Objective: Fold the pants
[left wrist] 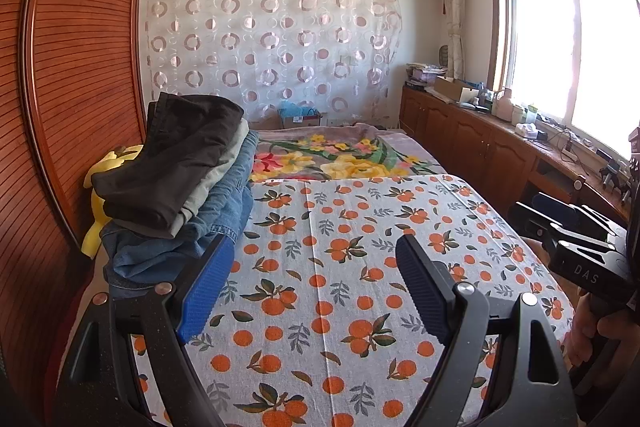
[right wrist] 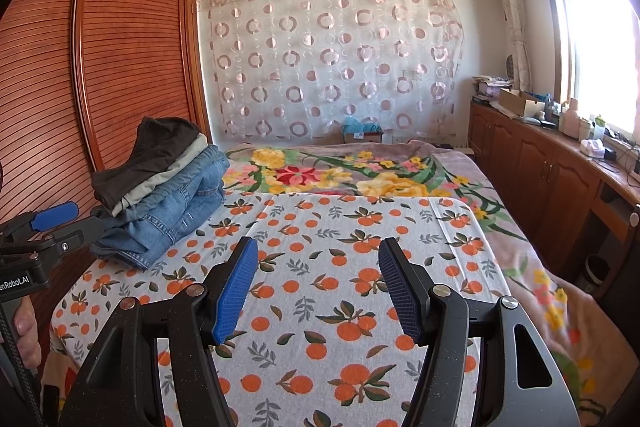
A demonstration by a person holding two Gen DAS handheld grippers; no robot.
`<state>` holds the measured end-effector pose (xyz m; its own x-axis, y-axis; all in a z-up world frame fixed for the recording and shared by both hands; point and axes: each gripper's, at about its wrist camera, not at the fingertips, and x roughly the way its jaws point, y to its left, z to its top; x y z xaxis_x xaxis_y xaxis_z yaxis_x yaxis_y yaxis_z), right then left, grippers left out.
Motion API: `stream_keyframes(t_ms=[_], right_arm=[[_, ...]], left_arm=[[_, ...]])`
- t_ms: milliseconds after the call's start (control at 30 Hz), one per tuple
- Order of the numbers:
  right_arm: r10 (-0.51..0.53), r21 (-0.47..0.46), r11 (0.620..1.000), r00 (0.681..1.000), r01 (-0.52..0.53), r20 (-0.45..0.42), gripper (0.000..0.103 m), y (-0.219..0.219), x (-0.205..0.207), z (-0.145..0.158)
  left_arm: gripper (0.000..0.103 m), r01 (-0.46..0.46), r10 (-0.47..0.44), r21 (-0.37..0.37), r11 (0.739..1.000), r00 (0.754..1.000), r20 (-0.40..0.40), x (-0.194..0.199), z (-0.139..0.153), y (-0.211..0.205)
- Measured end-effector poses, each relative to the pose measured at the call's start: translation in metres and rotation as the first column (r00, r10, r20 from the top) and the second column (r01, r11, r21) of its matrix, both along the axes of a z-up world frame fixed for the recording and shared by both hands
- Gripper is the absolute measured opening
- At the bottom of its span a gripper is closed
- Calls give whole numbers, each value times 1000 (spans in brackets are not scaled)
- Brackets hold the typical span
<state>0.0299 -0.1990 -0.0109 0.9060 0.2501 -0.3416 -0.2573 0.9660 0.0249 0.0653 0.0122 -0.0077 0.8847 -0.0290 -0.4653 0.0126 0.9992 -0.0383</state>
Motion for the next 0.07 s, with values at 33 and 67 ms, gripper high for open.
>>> stream_keyframes(t_ms=[33, 67], right_arm=[[-1, 1, 1000, 1000, 1, 0, 65, 0, 0, 0], [-1, 1, 1000, 1000, 1, -1, 65, 0, 0, 0]], left_arm=[[84, 1, -1, 0, 1000, 1000, 0, 0, 0, 0], [84, 1, -1, 0, 1000, 1000, 1, 0, 0, 0]])
